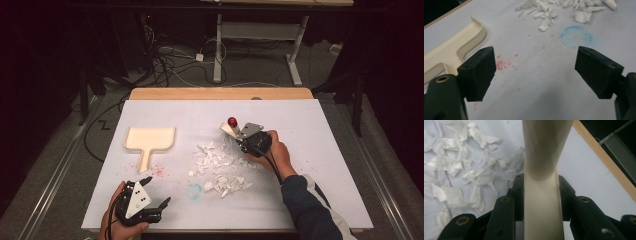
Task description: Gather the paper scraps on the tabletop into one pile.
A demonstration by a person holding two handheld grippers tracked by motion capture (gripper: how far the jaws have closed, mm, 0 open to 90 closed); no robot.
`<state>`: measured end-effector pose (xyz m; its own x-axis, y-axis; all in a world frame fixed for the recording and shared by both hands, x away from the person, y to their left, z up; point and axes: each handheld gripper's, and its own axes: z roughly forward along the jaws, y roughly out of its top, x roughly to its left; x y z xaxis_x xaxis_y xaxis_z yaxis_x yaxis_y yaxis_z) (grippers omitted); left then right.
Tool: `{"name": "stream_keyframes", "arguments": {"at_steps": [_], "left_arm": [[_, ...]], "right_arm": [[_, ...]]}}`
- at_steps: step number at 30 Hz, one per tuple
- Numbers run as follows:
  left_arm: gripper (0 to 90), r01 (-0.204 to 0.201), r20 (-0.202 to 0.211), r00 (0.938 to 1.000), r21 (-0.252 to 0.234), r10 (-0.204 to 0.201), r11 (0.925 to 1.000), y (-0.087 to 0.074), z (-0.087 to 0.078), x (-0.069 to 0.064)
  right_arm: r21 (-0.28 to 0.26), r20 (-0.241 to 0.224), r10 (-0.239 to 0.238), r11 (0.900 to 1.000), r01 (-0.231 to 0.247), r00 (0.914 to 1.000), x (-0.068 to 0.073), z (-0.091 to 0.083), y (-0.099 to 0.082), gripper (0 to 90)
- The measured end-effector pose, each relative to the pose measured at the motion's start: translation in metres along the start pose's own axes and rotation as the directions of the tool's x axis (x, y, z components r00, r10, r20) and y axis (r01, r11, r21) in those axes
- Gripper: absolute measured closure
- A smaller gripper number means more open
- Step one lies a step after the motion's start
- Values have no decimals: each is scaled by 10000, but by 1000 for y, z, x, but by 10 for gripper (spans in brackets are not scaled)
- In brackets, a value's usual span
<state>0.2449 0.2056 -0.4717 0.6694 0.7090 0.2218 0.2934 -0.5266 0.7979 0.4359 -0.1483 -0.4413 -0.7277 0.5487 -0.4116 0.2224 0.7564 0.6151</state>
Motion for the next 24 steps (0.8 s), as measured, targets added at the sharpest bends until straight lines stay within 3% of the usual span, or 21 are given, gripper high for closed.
{"name": "stream_keyframes", "arguments": {"at_steps": [9,13,14,20,24], "left_arm": [[163,-116,-12,9999,-51,116,9999,0,0,0],[163,-11,33,10000,-16,11,10000,0,-1,-1],[163,1,31,10000,-16,-1,10000,0,-1,-1],[163,-83,51,10000,15,83,10000,1,-1,-3],[163,-81,35,10000,8,81,10000,2,0,-3]], "right_arm": [[-297,-580,-468,9985,452,9972,12,-10,-8,675],[-658,-1098,-738,9956,669,9912,19,-23,-14,674],[-607,-1161,-1141,9923,1076,9867,24,-30,-18,674],[-808,-1482,-1465,9875,1357,9780,33,-47,-21,676],[-977,-1246,-1391,9870,1273,9824,31,-61,-21,680]]}}
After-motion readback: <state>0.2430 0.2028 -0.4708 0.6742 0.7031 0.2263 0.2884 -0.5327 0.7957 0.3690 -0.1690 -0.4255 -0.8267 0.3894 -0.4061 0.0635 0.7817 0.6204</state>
